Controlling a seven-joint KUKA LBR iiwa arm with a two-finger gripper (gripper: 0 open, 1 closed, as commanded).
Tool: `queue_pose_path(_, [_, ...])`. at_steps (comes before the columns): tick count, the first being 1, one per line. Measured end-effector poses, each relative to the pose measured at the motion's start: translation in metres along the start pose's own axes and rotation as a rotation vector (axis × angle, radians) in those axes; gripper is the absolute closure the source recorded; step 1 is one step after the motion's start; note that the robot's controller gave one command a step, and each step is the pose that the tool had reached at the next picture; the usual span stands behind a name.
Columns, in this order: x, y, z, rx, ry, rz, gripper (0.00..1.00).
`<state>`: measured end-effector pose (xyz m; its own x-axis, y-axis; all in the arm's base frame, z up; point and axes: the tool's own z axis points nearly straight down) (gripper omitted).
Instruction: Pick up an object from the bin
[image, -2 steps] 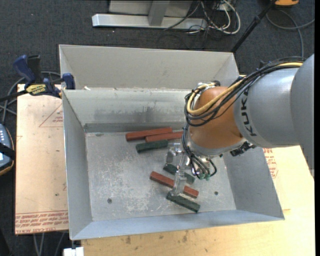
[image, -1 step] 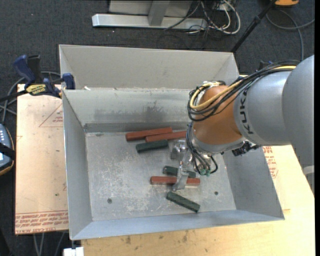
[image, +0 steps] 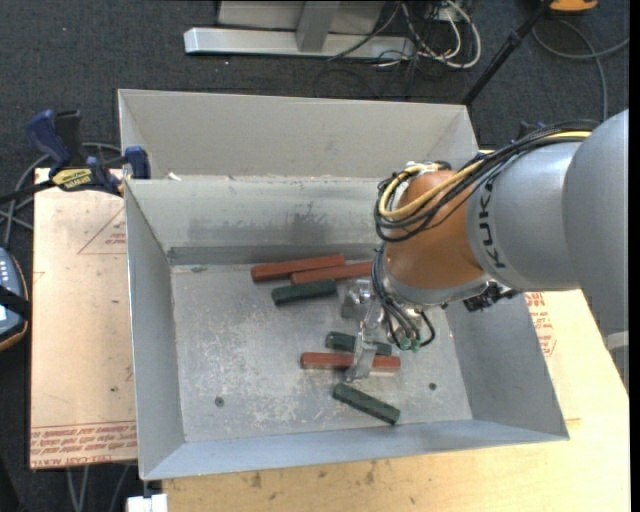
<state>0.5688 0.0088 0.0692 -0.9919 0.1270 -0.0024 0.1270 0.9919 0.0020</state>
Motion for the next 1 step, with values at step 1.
queue_pose_path(1, [-0.0001, -0.0001, -0.0003, 0.000, 0.000, 0.000, 1.00])
